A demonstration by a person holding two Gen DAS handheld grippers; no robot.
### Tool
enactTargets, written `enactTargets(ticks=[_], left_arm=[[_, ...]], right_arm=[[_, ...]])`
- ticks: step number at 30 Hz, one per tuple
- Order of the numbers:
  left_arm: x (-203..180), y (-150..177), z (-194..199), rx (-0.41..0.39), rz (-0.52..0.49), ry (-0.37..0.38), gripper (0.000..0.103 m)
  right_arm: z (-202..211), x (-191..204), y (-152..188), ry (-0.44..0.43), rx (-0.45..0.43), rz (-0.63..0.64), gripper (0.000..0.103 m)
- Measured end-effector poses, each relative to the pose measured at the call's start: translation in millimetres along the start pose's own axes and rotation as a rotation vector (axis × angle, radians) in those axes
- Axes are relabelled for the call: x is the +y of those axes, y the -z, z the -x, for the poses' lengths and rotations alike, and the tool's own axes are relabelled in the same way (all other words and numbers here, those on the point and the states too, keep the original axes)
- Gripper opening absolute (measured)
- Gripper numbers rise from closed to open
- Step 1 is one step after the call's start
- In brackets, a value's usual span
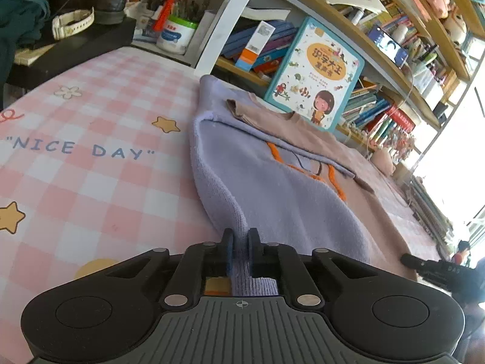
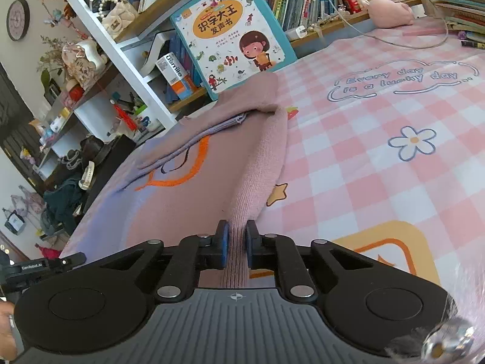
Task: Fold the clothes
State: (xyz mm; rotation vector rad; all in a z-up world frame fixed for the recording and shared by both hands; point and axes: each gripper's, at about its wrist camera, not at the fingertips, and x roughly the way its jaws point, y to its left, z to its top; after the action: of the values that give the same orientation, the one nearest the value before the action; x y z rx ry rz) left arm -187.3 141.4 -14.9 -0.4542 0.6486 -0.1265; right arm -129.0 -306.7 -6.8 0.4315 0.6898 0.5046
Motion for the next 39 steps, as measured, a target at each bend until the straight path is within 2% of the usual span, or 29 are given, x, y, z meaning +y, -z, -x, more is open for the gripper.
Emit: enactTargets(ticks=[6,9,12,17,20,23,25,32,36,39], left_arm=[[-18,15,19,0.04,-0.062,0.03,0.005],[-28,23,29,0.062,-0.092,0.047,0.005],[-30,29,41,0.061,-0.08,0.053,0.005],[-27,32,41,0.073,-0.079,0.035,0.005],[-28,32,39,0.075,-0.089,0.018,0.007],[-29,32,37,0.078,-0.098,0.002,0.014],[-29,33,36,0.079,-0.105,-0.009,0.016],[-21,34,35,0.077,-0.062,0.044,0.015],[-13,34,35,0.079,-0.021,0.082,0.006],[-6,35,40,0.089,0.019,0.12,0.004]], right_arm=[[44,8,8,0.027,-0.035,0.055,0.01],[60,8,17,0.026,-0.017,0.046,0.009],[69,3,23,0.015,0.005,0.014,0.01],[67,-7,26,0.009,0.023,-0.042,0.01],[63,-5,27,0.028,0.03,-0.023,0.01],[62,-4,28,0.036,0.035,-0.013,0.011],[62,-4,28,0.033,0.035,-0.013,0.013],[61,2,29,0.038,0.05,0.031,0.015],[61,3,30,0.02,0.064,0.054,0.011],[66,-2,30,-0.033,0.069,0.028,0.01]])
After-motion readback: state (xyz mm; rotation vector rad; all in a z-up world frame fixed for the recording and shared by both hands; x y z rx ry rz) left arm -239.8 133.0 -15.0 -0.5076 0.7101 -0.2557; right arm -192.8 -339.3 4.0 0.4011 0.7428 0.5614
